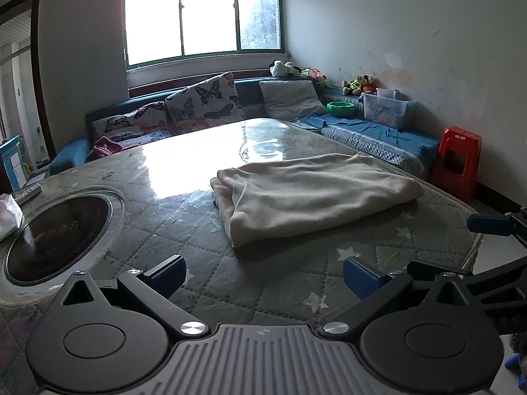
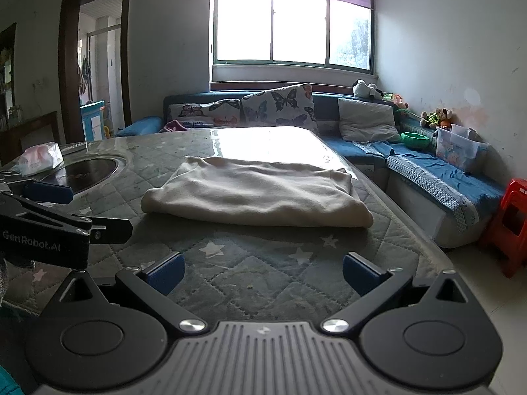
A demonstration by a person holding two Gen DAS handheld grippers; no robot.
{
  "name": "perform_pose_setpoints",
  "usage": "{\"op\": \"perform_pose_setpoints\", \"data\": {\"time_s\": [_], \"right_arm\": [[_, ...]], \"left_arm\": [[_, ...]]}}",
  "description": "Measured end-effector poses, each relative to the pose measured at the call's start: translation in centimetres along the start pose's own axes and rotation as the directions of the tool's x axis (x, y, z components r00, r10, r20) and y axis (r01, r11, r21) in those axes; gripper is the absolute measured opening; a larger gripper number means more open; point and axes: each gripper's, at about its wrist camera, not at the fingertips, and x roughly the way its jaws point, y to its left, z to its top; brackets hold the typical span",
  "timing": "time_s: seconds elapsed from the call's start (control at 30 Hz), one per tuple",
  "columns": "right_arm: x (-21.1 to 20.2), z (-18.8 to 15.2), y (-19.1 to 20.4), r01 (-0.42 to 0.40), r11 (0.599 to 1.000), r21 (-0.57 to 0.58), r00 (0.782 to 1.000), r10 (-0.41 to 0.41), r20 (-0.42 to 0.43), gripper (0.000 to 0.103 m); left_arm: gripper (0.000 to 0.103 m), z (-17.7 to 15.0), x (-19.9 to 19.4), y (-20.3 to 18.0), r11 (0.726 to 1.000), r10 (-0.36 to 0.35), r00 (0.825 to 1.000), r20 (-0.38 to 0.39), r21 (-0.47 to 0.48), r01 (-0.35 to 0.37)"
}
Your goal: Fold clothes
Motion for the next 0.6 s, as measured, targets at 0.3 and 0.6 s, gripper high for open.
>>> {"op": "perform_pose_setpoints", "data": {"time_s": [0.3,0.6], "right_arm": [[-0.55,0.02,0.54,0.024,1.000,0.003,1.000,-0.024,-0.012,0.103],[-0.84,0.13,1.03,0.031,1.000,0.001,0.999,-0.031,-0.014,0.103]], "left_arm": [[0.103,-0.36,0.18,0.45,1.000,-0.013,1.000,-0.012,0.002,0.013],[0.103,-0.61,0.19,0.98,1.000,-0.016,1.000,-0.017,-0.003,0.016]]}}
